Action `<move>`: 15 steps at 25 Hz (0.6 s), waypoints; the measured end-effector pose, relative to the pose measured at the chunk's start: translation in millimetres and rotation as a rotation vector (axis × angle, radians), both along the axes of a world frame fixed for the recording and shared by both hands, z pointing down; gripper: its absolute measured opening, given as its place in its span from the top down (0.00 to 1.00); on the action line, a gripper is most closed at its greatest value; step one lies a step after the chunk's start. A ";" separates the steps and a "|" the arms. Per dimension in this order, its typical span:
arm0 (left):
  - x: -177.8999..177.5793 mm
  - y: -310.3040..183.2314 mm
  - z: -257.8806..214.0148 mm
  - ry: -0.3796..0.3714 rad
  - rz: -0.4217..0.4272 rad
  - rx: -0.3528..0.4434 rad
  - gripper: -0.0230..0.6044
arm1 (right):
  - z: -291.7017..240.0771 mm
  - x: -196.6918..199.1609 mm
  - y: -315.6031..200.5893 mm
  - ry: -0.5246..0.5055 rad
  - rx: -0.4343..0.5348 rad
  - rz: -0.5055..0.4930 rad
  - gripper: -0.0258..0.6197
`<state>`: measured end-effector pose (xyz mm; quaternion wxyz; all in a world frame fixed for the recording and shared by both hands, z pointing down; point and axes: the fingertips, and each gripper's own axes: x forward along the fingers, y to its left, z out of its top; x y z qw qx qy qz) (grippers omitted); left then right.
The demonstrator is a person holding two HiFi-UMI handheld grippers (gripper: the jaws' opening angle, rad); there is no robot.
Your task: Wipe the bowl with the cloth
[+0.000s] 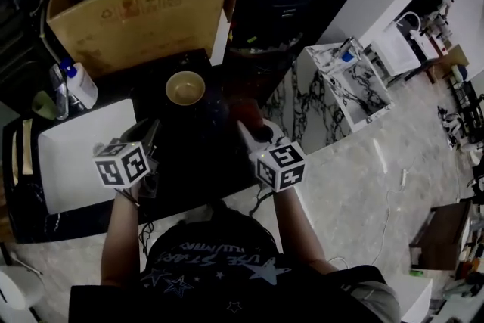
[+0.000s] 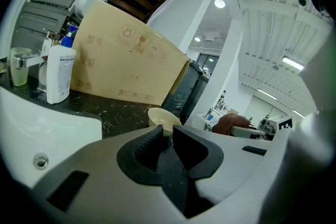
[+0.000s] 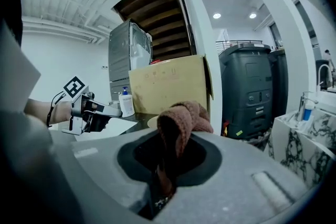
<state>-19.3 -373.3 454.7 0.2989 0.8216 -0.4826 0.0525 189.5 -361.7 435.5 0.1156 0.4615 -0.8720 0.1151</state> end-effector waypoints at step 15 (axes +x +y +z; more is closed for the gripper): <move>6.3 -85.8 22.4 0.066 -0.152 -0.136 0.73 | 16.0 7.6 -87.3 -0.031 -0.030 -0.141 0.88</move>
